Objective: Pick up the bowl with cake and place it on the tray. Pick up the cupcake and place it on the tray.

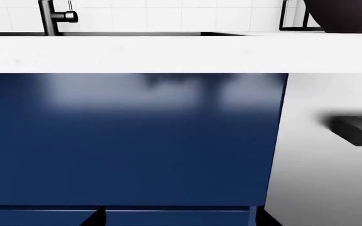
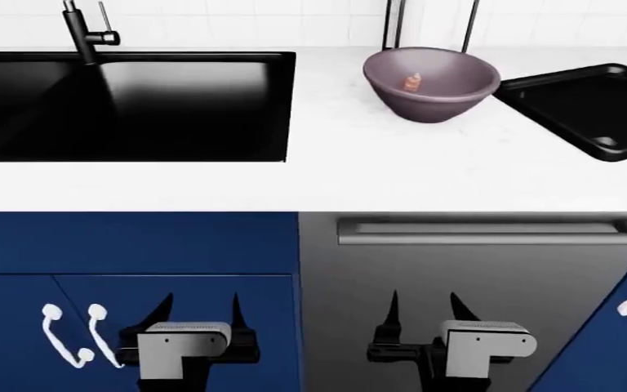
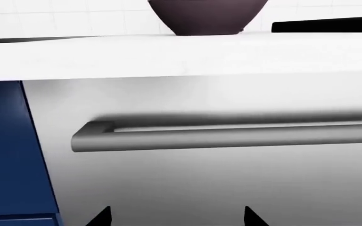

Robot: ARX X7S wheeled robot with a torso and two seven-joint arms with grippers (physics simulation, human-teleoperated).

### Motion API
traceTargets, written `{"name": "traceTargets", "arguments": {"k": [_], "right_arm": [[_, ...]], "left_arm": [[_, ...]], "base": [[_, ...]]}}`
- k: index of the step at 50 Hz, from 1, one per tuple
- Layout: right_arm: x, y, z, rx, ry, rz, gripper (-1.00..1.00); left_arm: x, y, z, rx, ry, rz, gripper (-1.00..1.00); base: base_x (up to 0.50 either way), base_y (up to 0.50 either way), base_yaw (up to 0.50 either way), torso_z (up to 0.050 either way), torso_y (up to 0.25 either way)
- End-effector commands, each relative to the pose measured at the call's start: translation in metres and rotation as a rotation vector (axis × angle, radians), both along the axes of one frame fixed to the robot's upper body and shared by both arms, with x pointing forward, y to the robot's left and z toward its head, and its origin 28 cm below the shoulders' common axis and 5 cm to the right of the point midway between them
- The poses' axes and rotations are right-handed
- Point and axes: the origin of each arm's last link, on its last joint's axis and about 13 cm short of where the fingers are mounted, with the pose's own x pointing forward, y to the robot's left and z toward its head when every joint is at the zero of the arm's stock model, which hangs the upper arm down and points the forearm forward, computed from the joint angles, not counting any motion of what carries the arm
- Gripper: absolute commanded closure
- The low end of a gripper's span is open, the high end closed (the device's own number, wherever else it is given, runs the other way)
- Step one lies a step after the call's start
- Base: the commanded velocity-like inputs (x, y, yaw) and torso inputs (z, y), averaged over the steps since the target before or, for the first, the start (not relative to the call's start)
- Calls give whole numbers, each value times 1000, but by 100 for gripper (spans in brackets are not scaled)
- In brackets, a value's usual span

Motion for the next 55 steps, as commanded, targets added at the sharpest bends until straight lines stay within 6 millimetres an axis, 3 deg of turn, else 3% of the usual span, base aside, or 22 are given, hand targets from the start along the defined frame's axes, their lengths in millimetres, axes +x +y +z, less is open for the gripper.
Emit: {"name": "traceTargets", "arguments": {"k": [1, 55], "right_arm": [[0, 0, 0, 1, 0, -2, -100], [0, 0, 0, 1, 2, 0, -100]], "left_arm": [[0, 0, 0, -1, 1, -1, -100], [0, 0, 0, -4, 6, -6, -100]], "base": [[0, -230, 0, 0, 0], [-1, -230, 0, 0, 0]]}}
